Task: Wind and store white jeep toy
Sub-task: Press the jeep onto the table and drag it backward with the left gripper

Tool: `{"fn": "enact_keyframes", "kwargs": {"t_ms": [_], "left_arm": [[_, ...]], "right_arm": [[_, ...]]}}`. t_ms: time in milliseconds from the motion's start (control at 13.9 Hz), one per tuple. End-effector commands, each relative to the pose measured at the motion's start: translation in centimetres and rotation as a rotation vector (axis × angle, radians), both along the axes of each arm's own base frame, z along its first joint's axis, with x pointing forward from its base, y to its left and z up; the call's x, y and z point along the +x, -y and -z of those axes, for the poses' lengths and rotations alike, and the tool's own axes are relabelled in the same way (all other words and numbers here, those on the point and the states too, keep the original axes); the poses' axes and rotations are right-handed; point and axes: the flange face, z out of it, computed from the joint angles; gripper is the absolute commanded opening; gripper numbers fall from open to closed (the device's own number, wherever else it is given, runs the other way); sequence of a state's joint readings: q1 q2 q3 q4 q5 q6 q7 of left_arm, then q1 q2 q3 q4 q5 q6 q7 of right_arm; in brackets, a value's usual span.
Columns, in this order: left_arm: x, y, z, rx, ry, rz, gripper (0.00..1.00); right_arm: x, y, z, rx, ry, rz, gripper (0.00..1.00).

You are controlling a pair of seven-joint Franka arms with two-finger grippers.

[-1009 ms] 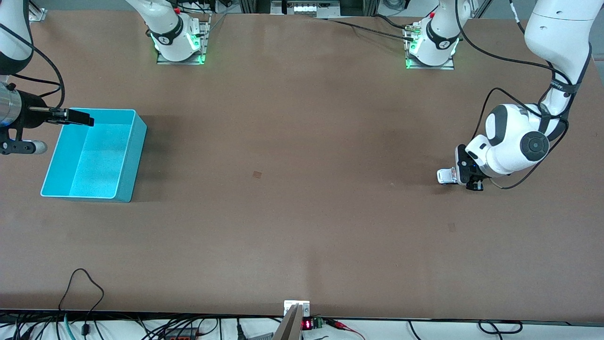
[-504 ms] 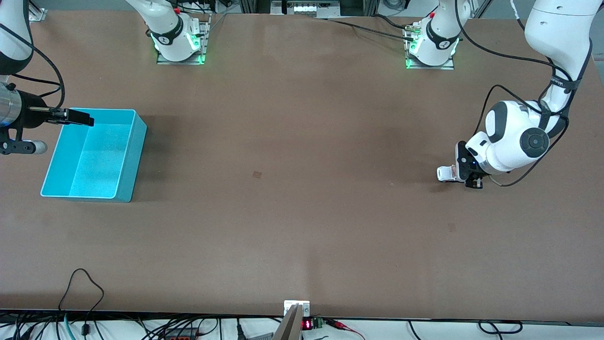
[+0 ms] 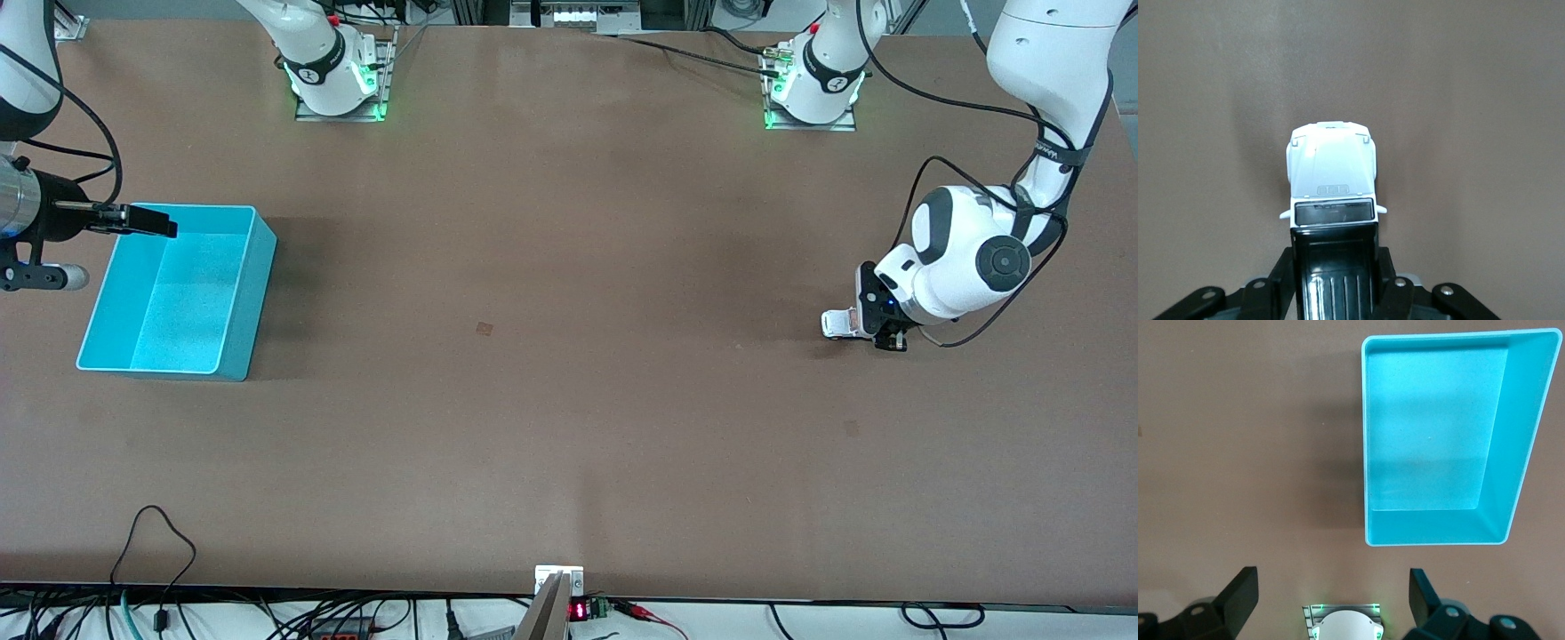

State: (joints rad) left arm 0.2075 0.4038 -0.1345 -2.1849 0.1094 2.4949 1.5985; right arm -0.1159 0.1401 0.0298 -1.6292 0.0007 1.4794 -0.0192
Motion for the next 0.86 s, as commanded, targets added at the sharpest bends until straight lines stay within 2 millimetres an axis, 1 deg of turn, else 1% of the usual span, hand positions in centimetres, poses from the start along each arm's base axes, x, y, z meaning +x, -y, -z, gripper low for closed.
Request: {"fn": "enact_keyframes", "kwargs": {"t_ms": [0,216,432,721,793], "left_arm": [[-0.2,0.1,-0.1,0.029,0.016,0.041,0.16],[-0.1,0.2,0.6,0.028,0.029,0.038,0.14],[-0.1,0.1,0.7,0.027,0.028,0.036,0.14],[0.0,-2.0,0.7,0.029,0.032,-0.036,0.12],[0.0,-2.0,0.7,0.031,0.033,-0.051,0.10]], "right_arm": [[-0.2,0.1,-0.4,0.001,-0.005,0.001,1.00],[-0.2,0.1,-0.4,0.001,-0.005,-0.001,1.00],[-0.2,0.1,-0.4,0.001,-0.005,-0.001,1.00],[-0.2,0.1,-0.4,0.000,-0.005,-0.001,1.00],[-0.2,0.1,-0.3,0.001,-0.006,-0.001,1.00]]}}
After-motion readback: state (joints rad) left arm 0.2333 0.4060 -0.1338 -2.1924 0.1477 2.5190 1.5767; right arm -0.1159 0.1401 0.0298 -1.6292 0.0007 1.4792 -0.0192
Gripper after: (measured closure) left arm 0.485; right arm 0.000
